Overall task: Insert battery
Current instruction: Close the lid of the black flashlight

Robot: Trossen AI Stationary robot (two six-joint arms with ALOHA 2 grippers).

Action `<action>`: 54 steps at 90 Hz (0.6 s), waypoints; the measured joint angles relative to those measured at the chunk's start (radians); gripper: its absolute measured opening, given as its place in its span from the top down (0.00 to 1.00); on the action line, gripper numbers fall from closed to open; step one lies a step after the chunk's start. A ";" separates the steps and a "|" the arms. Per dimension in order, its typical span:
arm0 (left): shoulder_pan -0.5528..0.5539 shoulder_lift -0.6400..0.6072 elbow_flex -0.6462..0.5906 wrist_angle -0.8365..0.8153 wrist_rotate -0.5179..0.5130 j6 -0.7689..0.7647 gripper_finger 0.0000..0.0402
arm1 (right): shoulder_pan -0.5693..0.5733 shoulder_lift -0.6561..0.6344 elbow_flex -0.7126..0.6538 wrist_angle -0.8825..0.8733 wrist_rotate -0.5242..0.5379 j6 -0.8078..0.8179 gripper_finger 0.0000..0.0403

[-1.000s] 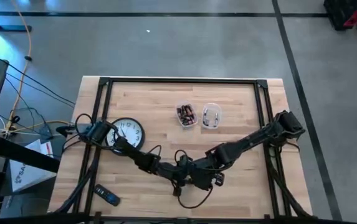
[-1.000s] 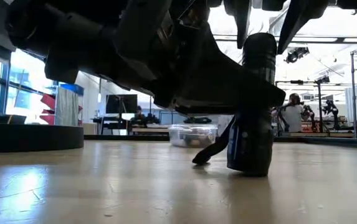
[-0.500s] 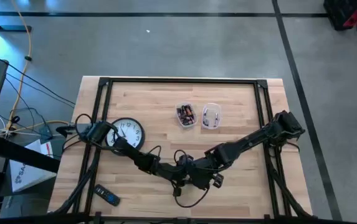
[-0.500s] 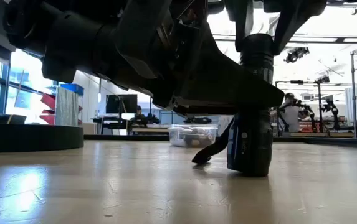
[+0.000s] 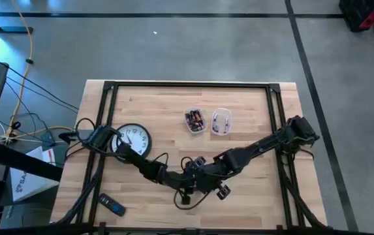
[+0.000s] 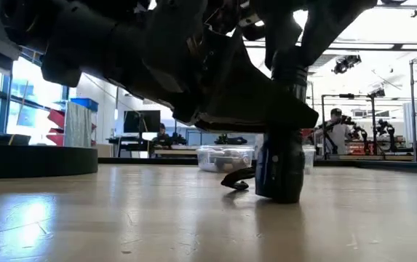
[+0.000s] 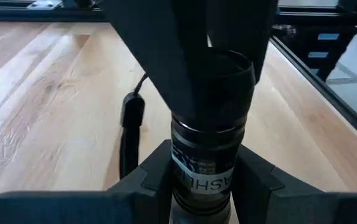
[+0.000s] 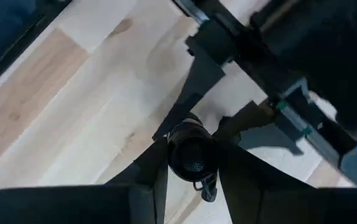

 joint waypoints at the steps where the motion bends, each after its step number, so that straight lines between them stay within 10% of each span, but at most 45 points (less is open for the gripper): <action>1: 0.000 0.000 0.000 0.000 -0.003 -0.002 0.77 | -0.001 0.000 0.000 0.000 0.000 0.011 0.77; 54: 0.006 0.000 -0.001 -0.021 -0.230 -0.055 0.77 | -0.059 0.002 -0.002 -0.020 0.111 0.637 0.77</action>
